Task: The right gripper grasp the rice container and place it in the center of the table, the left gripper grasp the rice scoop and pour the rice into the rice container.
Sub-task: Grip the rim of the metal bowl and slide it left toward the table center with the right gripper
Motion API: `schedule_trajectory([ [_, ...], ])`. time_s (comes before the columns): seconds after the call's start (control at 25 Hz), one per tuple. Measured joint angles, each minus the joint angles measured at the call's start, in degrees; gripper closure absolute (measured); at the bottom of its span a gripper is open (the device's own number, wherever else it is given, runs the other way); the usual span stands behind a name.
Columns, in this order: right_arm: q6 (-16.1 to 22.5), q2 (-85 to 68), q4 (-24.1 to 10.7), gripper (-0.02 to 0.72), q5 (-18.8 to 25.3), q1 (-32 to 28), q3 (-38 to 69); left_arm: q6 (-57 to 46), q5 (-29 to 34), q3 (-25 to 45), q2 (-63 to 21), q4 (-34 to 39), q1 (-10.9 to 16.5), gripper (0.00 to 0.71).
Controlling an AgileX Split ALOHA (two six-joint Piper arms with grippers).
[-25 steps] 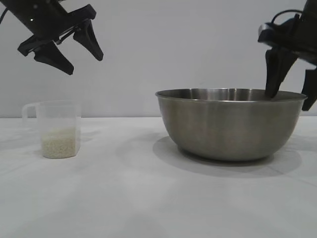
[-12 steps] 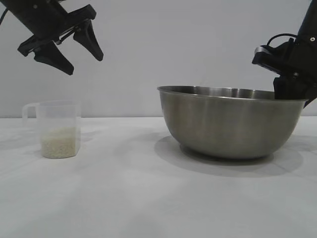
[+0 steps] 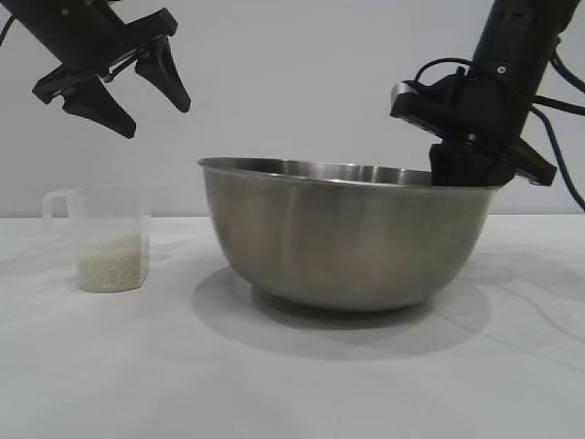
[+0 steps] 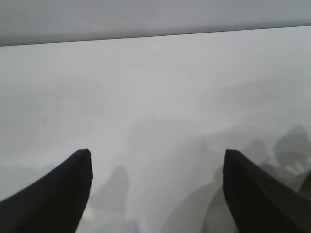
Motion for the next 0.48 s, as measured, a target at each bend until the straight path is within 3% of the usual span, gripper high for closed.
schedule_trajectory([
  [0.12, 0.0, 0.0, 0.7, 0.647, 0.2, 0.2, 0.0, 0.0, 0.2, 0.0, 0.0, 0.0, 0.0, 0.219],
  [0.48, 0.0, -1.0, 0.9, 0.251, 0.4, 0.2, 0.0, 0.0, 1.2, 0.0, 0.0, 0.0, 0.0, 0.219],
])
